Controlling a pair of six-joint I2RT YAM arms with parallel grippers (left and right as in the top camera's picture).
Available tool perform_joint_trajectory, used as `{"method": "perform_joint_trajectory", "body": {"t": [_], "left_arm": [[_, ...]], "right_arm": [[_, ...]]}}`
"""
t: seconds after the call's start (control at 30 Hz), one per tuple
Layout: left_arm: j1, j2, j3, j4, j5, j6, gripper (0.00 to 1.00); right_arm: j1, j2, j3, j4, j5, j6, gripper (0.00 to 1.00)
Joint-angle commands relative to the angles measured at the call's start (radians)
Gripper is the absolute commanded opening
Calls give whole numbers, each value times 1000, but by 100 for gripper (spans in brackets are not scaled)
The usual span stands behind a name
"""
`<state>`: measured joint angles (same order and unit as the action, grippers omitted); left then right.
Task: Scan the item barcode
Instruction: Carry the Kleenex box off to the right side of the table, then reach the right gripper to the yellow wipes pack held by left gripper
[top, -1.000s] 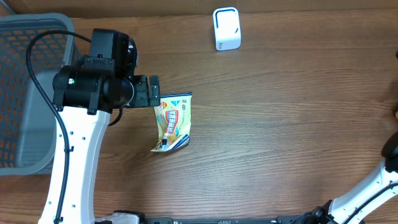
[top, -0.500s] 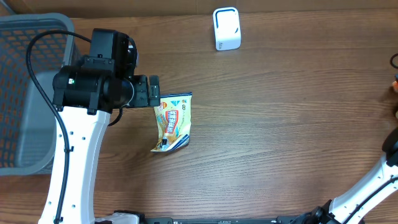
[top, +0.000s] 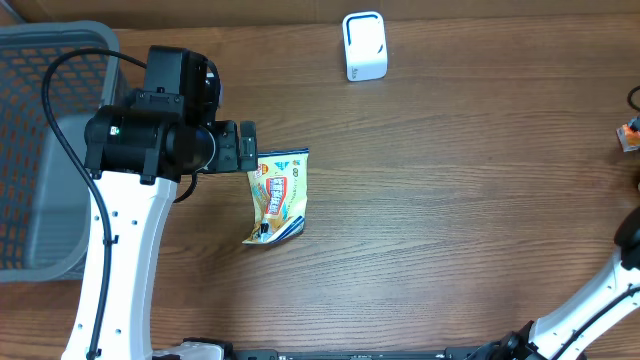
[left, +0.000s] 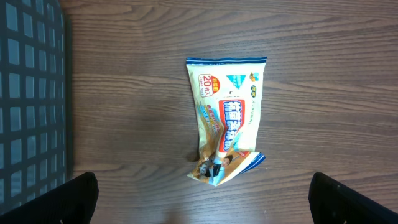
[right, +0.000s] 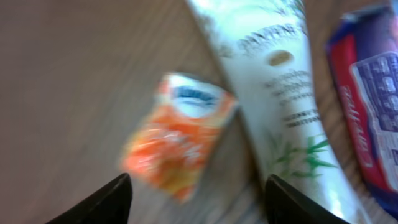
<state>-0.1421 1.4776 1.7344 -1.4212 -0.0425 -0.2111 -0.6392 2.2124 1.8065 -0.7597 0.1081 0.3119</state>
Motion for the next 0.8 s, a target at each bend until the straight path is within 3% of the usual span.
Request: {"method": "perform_joint_trajectory", "body": {"t": [0.0,0.07,0.17,0.27,0.47,0.57,0.77], "left_arm": [[4,6,17,2,-10,-14,100],[4,6,17,2,-10,-14,100],[4,6,17,2,-10,-14,100],[4,6,17,2,-10,-14,100],[4,6,17,2,-10,-14,100],[4,6,17,2,-10,-14,100],[4,6,17,2,-10,-13,100]], "right_arm": [[-1,-183,61,23,-288,35,73],[-1,-228,61,37,-465,55,73],[23,-285,61,46,-925,60,73],[82,-284,59,-10,-1098,59,75],[291,-283,58,-232,-995,-60,77],[542,-274,58,-327,-802,-80,77],[825,-246,24,-305,-744,6,77]]}}
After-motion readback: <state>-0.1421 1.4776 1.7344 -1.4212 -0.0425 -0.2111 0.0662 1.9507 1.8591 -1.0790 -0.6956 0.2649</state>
